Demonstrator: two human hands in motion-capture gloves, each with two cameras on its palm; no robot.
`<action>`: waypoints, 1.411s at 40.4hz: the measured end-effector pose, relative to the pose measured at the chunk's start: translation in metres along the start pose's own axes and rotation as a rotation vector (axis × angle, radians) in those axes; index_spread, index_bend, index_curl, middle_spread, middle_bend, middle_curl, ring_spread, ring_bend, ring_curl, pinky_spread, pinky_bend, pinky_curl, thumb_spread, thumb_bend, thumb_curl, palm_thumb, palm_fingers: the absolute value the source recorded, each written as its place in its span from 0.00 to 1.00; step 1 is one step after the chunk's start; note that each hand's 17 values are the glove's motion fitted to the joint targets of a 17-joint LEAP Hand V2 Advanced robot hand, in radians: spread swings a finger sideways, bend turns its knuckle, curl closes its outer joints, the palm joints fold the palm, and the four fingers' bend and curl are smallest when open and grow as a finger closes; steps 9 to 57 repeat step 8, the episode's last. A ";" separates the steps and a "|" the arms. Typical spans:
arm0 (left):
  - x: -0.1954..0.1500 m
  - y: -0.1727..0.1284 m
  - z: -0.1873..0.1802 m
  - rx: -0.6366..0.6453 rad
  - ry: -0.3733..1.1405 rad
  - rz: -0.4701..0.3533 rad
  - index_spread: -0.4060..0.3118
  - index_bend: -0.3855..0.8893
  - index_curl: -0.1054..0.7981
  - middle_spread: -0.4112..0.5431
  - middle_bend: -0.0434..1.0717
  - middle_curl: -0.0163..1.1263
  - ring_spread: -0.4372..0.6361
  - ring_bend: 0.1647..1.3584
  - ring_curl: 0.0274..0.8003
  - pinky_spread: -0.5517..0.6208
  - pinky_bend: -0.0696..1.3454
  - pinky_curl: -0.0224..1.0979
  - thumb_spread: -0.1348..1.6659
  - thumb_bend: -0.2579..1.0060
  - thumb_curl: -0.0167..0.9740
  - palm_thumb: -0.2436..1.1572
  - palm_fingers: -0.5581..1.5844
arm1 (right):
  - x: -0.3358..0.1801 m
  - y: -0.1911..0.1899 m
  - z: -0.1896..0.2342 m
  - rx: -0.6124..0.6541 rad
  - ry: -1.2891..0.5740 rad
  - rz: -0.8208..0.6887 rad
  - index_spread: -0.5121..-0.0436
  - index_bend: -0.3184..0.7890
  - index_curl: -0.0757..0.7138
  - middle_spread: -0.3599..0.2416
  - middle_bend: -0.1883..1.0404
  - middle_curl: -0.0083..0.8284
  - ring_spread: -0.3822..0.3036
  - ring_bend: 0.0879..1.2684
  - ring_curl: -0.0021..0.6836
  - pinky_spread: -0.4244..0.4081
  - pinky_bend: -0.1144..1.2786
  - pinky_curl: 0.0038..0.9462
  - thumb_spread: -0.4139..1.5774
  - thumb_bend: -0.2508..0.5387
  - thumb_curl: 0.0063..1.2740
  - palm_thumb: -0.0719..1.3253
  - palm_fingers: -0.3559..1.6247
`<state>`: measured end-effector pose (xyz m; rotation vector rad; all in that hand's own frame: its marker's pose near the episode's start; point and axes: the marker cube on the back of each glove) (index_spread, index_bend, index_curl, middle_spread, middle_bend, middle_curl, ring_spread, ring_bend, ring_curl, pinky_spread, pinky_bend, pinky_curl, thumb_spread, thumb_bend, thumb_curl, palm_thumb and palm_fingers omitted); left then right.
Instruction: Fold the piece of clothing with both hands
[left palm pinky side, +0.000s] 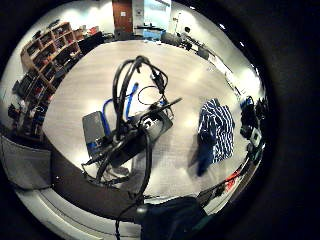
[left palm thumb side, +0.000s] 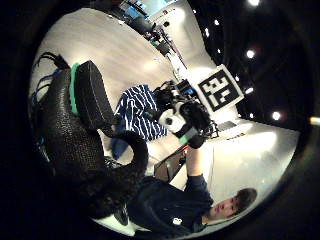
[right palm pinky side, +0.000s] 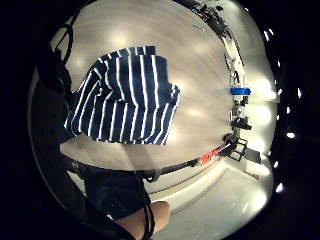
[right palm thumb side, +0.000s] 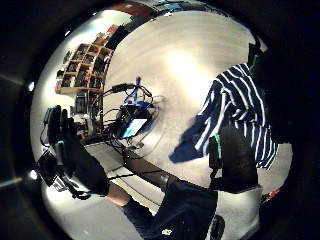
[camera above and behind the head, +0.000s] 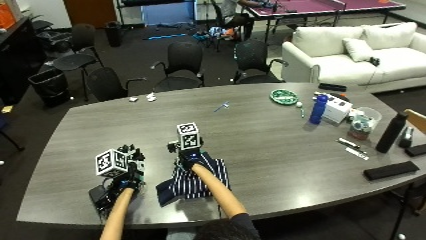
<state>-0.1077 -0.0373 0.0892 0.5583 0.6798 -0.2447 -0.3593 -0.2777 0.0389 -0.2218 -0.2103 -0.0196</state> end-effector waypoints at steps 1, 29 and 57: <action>0.001 0.000 -0.002 -0.001 -0.038 -0.017 0.52 0.54 0.61 0.64 0.18 0.26 0.81 0.22 0.31 0.81 0.18 0.30 0.89 0.27 0.36 0.44 0.36 | 0.004 0.001 -0.003 0.004 -0.002 0.005 0.65 0.36 0.36 0.32 0.32 0.62 0.20 0.43 0.65 0.10 0.59 0.41 0.68 0.30 0.44 0.68 0.74; 0.014 0.001 -0.008 0.010 -0.080 0.014 0.52 0.54 0.61 0.64 0.19 0.26 0.81 0.22 0.31 0.81 0.18 0.29 0.89 0.26 0.36 0.43 0.36 | 0.025 0.002 -0.007 0.036 -0.004 0.017 0.65 0.36 0.36 0.33 0.31 0.62 0.22 0.41 0.65 0.11 0.58 0.41 0.70 0.30 0.43 0.69 0.75; 0.014 0.001 -0.008 0.010 -0.080 0.014 0.52 0.54 0.61 0.64 0.19 0.26 0.81 0.22 0.31 0.81 0.18 0.29 0.89 0.26 0.36 0.43 0.36 | 0.025 0.002 -0.007 0.036 -0.004 0.017 0.65 0.36 0.36 0.33 0.31 0.62 0.22 0.41 0.65 0.11 0.58 0.41 0.70 0.30 0.43 0.69 0.75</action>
